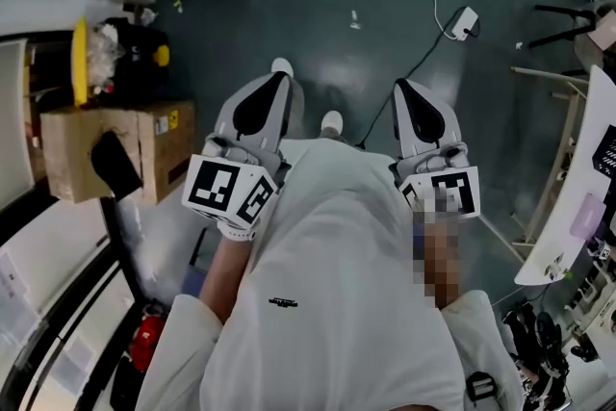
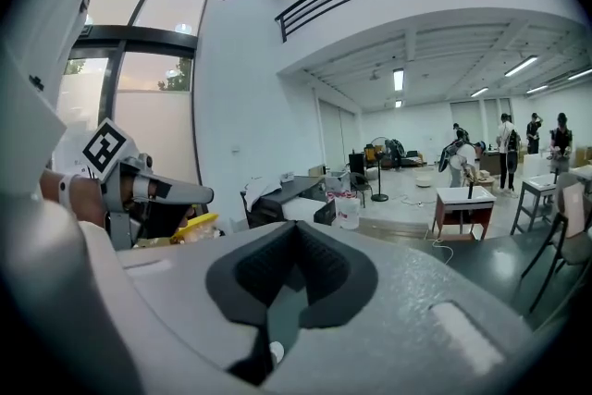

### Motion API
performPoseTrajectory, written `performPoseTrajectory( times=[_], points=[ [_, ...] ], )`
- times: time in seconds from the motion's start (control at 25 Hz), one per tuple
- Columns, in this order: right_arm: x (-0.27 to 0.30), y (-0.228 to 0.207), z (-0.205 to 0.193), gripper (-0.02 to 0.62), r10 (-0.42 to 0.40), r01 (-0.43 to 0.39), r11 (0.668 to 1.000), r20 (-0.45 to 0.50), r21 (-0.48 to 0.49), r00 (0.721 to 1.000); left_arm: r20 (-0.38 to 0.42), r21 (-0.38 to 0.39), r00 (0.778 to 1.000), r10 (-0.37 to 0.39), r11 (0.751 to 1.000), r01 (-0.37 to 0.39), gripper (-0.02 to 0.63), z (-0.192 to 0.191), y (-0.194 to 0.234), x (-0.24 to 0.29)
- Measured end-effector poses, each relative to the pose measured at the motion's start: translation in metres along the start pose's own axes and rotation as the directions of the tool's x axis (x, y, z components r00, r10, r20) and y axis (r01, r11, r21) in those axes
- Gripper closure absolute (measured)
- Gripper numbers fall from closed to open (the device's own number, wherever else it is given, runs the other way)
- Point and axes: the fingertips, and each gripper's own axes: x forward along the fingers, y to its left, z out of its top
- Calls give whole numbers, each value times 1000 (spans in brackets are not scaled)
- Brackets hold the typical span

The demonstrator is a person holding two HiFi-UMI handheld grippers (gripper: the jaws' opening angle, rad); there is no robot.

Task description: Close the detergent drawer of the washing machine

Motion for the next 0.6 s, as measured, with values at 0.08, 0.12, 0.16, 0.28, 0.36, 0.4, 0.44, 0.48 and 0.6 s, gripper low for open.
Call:
performPoseTrajectory(
  times=[0.08,0.12,0.16,0.28,0.36,0.4,0.44,0.48,0.6],
  points=[
    [15,-2,4,594,1,-1,1000,-12,2,1000,5,-9,1000,0,1000,0,588,7,11,7],
    [23,-2,6,594,3,-3,1000,-16,1,1000,9,-14,1000,2,1000,-2,588,11,18,10],
    [31,-2,9,594,4,-4,1000,-18,-1,1000,12,-20,1000,6,1000,-5,588,14,26,13],
    [59,2,18,594,8,-8,1000,-22,1,1000,18,-32,1000,15,999,-14,588,25,52,20],
    [80,4,26,594,12,-11,1000,-23,7,1000,27,-35,999,17,999,-17,589,35,71,26],
    [91,5,30,594,14,-14,1000,-24,9,1000,33,-36,999,18,999,-17,588,41,79,29],
    [102,8,35,594,19,-18,1000,-24,10,1000,38,-37,999,17,999,-16,588,47,88,31],
    [112,10,40,594,23,-23,1000,-22,10,999,44,-37,999,16,999,-15,588,54,97,34],
    [141,16,59,594,23,-23,1000,-11,-2,1000,61,-41,998,9,999,-7,588,73,123,40]
  ],
)
